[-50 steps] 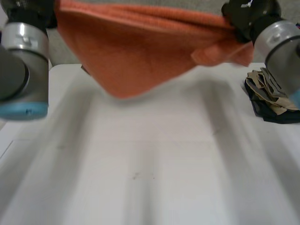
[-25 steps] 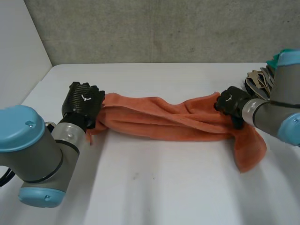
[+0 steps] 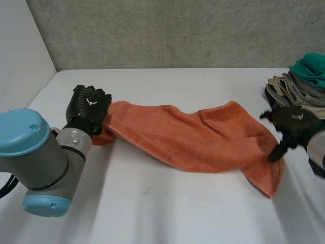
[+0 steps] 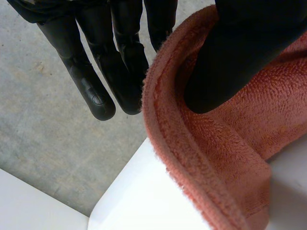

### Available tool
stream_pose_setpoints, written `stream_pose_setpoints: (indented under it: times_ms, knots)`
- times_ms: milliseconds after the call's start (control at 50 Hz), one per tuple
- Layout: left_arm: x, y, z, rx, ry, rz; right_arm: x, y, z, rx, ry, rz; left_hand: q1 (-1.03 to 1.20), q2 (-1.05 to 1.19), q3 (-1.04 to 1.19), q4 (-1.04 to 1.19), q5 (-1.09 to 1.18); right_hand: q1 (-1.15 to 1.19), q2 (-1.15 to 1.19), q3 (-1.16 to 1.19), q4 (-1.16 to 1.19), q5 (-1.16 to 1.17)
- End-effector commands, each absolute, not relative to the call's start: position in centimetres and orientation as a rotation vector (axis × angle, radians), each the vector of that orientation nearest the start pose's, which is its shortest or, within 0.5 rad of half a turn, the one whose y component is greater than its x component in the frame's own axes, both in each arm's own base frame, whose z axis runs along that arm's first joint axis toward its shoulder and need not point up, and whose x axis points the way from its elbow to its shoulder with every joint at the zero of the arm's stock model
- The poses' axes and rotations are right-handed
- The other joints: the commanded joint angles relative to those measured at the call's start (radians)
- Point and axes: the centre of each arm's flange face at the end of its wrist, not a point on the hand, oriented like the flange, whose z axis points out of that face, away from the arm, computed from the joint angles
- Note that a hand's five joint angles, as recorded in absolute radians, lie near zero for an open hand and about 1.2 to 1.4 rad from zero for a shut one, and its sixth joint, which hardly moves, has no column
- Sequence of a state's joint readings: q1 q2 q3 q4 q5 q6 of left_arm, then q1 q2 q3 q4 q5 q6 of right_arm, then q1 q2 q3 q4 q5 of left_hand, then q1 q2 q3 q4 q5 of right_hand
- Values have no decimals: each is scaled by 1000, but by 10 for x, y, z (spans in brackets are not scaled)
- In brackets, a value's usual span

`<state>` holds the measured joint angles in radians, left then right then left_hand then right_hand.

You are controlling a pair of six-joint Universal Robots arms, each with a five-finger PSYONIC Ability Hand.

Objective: Fold the laundry.

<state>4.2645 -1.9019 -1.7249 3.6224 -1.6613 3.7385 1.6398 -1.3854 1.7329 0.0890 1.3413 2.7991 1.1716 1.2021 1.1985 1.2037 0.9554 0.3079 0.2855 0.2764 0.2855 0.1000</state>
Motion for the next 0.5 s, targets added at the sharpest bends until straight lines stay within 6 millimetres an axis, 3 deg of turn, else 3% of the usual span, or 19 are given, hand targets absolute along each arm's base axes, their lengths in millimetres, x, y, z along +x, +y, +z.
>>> stream_pose_setpoints:
  times_ms: [20, 260, 360, 380, 500]
  knots:
    - [-266, -269, 196, 977, 1883, -2084, 166, -260, 166, -708, 2550, -1617, 225, 194, 198, 193, 266, 117, 140, 149, 140, 151]
    - [-265, -268, 192, 983, 1896, -2069, 169, -257, 144, -727, 2574, -1551, 225, 194, 198, 193, 266, 209, 231, 240, 231, 242]
    - [-265, -267, 191, 984, 1901, -2061, 169, -270, 129, -739, 2575, -1571, 225, 194, 198, 193, 266, 742, 764, 773, 764, 775]
    - [-264, -267, 191, 983, 1902, -2060, 169, -274, 129, -739, 2572, -1595, 225, 194, 198, 193, 266, 1085, 1107, 1116, 1107, 1118]
    - [-258, -263, 210, 940, 1883, -2077, 165, -288, 149, -805, 2567, -1736, 225, 194, 198, 193, 266, 1088, 1111, 1120, 1111, 1122]
